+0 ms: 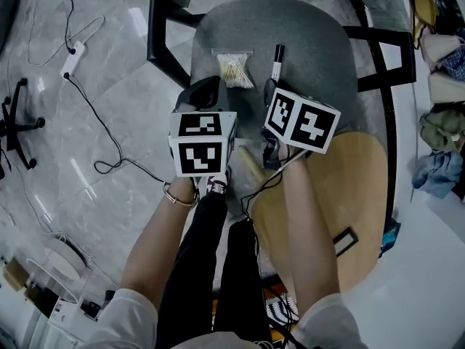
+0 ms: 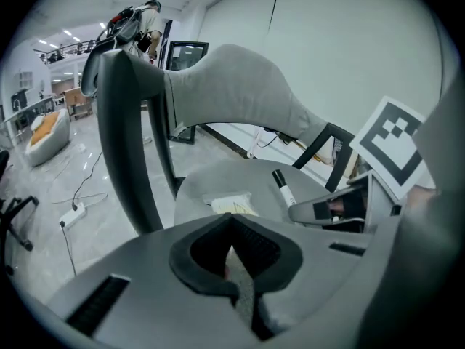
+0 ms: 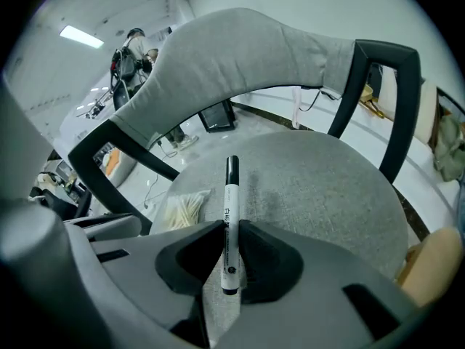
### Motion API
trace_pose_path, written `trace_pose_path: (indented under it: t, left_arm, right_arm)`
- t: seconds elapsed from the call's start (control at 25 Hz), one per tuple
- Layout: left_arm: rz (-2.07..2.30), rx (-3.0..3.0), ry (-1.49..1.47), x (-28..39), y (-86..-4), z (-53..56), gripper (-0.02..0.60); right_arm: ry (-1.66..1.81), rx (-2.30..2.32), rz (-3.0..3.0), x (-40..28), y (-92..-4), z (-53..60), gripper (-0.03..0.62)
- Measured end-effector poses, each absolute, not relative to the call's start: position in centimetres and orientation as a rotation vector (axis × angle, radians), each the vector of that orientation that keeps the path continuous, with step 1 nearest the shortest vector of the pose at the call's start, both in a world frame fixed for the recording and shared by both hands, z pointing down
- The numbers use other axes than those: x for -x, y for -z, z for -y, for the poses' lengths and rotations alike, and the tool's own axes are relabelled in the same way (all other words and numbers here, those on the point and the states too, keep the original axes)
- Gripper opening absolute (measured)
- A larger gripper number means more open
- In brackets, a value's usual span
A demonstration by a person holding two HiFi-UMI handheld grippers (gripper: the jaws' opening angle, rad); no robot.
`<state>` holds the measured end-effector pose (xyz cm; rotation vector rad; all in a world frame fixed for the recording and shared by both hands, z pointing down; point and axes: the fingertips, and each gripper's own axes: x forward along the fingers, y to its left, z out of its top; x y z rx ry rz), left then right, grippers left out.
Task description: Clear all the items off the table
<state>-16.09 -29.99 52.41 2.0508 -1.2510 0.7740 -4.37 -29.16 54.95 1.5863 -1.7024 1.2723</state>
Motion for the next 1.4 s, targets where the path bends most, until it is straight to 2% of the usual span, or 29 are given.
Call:
trace_pose_path:
  t: [0.28, 0.36, 1.32, 1.4]
  left_arm:
    - [1.246, -2.051, -0.789, 16.0, -53.1, 29.3, 0.003]
    - [1.251, -2.061, -0.788, 16.1, -52.9, 29.4, 0.003]
    - [1.208, -2.116, -0.800, 14.1, -51.4, 27.4, 0.003]
    - [1.198, -2.126, -0.798, 13.5, -51.0, 26.7, 0.003]
  right_arm:
    - [-1.226, -1.575, 1.694, 4.0, -56.3, 29.9, 0.090]
    - [-1.225, -1.580, 1.707, 3.9, -56.4, 30.1, 0.156]
    - [-1.235, -1.661, 1.754, 1.9, -52.7, 25.0, 0.155]
    - [-1.225, -1.681, 1.759, 1.3, -51.8, 23.7, 0.139]
